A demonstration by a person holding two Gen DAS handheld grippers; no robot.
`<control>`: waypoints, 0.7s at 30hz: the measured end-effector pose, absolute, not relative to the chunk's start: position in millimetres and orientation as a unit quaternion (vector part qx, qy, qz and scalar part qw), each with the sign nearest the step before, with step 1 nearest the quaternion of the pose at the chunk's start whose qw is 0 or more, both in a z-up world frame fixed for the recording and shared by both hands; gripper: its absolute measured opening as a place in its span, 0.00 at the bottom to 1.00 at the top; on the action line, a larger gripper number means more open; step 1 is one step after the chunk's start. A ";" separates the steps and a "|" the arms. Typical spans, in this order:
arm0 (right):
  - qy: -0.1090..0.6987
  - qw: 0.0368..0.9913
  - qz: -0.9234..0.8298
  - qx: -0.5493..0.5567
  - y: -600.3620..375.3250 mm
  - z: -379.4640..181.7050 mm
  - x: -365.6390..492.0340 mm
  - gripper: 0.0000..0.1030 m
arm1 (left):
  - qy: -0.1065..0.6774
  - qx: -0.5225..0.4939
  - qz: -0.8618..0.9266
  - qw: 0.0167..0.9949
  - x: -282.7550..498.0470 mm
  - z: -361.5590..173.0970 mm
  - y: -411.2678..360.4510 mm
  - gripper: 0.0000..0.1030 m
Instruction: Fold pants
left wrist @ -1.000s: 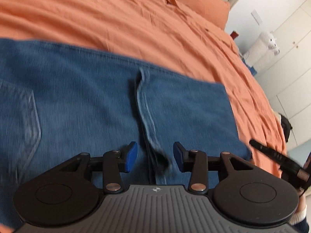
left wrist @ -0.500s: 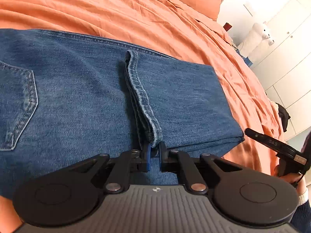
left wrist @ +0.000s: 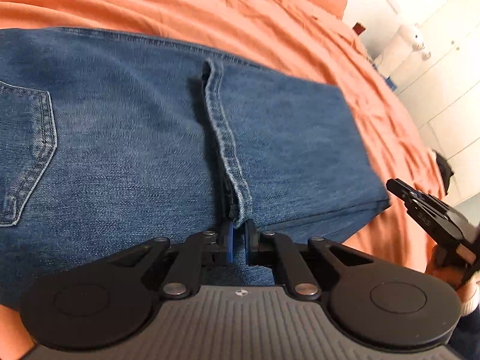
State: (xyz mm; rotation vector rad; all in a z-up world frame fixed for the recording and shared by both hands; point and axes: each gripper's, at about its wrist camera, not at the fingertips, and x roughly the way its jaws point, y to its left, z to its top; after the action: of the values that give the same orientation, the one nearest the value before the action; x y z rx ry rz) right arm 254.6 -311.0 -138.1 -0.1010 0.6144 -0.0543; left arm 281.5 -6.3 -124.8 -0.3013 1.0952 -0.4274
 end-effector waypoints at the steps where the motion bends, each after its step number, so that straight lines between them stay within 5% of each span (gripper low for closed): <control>1: 0.322 0.945 -0.032 -0.054 -312.6 -145.6 260.9 0.01 | 0.518 -0.139 -0.201 0.820 282.7 -126.6 -7.3 0.07; 5: 0.402 0.914 -0.025 -0.033 -324.9 -172.3 269.2 0.00 | 0.528 -0.129 -0.200 0.815 286.8 -133.8 -10.8 0.07; 14: 0.412 0.910 -0.044 -0.013 -329.1 -171.3 260.8 0.00 | 0.544 -0.080 -0.178 0.816 280.8 -125.0 -16.3 0.06; 21: 0.337 0.940 -0.026 -0.046 -289.1 -133.5 237.4 0.05 | 0.492 -0.070 -0.102 0.862 259.4 -70.5 21.5 0.32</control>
State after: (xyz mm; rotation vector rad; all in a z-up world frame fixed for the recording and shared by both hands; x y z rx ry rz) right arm 237.4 -289.1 -133.5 -0.0929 0.6871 -0.0536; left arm 259.4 21.5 -70.5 -0.1467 1.0327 -0.2131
